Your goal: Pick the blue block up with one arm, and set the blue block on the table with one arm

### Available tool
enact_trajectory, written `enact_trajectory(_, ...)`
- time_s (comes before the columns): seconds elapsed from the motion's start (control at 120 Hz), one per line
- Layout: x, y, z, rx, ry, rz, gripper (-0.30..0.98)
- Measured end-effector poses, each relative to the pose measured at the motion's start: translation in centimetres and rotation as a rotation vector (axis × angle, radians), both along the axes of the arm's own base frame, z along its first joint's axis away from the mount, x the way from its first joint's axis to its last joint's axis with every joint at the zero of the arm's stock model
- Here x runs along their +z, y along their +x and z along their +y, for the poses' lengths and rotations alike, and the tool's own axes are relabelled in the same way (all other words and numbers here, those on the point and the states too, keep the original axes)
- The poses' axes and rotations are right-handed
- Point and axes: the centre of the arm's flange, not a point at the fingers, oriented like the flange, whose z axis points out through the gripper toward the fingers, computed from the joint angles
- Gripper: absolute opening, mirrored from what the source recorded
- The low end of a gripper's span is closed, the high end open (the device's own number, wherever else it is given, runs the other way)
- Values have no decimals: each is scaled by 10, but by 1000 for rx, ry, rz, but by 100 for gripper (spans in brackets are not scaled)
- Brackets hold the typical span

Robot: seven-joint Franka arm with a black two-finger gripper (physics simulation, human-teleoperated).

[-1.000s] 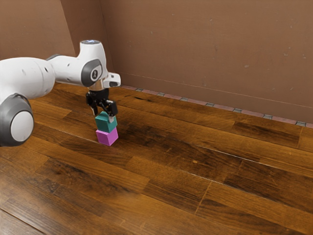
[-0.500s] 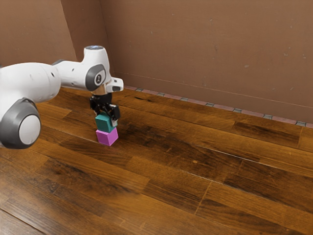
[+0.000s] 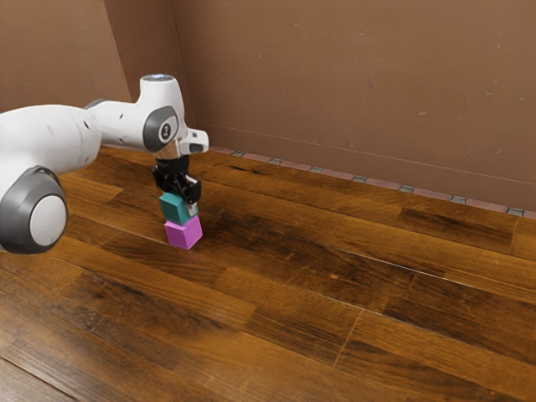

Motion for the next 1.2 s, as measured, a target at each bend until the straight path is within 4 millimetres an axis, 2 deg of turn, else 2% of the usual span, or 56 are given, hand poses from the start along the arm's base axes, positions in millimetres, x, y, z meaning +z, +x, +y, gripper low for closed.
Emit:
enact_trajectory(0.083,3,0,-5,-6,-3,3,36)
enact_trajectory(0.192,16,2,-26,-34,-12,0,38)
enact_trajectory(0.325,21,5,-73,-96,-19,10,43)
enact_trajectory(0.433,20,6,-110,-145,-18,20,38)
enact_trajectory(0.458,19,6,-118,-156,-17,23,43)
enact_trajectory(0.5,16,6,-130,-172,-16,28,37)
enact_trajectory(0.617,1,6,-154,-203,-12,50,33)
enact_trajectory(0.717,-8,5,-161,-210,-11,62,34)
enact_trajectory(0.767,-10,5,-163,-211,-12,65,46)
enact_trajectory(1.0,-8,5,-163,-208,-18,63,58)
enact_trajectory(1.058,2,5,-162,-205,-20,50,61)
enact_trajectory(1.2,66,-2,-161,-203,-22,-21,65)
